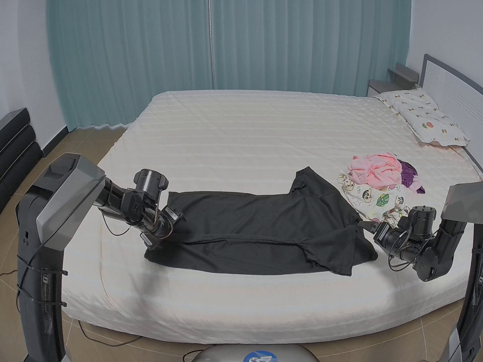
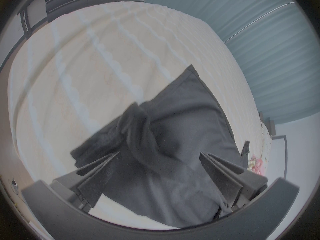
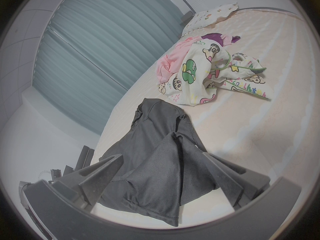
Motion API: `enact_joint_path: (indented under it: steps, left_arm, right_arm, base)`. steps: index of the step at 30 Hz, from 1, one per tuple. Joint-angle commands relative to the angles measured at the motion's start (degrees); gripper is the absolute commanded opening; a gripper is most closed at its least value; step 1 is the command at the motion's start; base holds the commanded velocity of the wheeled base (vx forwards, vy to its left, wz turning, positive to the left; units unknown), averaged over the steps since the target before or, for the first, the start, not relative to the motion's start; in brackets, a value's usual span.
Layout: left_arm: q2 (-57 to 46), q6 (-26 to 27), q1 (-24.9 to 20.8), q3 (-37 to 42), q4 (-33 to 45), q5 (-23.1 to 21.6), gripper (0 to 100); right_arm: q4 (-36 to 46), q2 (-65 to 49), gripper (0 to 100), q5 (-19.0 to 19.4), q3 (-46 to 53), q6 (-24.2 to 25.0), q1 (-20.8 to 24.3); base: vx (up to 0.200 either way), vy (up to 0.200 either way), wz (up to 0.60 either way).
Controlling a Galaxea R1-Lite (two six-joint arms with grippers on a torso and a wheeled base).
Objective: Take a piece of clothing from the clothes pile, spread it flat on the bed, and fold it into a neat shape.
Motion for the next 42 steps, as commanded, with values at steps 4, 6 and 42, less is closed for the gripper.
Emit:
enact_joint_path:
  steps: [4,6,42]
  left_arm:
    - [4.08,-0.52,0.02,-6.47,0.39,1.23,100]
    - [4.25,-0.70,0.11,-7.44,0.30,1.41,100]
    - [-7.96,8.18,7.75,16.03,-5.76,-5.80,100]
  right_arm:
    - [-0.02,0.88,100,-0.03,-0.70,-0.08,0.65]
    - [-0.02,0.88,100,-0.03,-0.70,-0.08,0.65]
    - [-0.11,0.88,100,-0.03,0.36,-0.08,0.65]
  base:
    - [0.000,0.000,0.00]
    - [0.000,0.000,0.00]
    - [0.000,0.000,0.00]
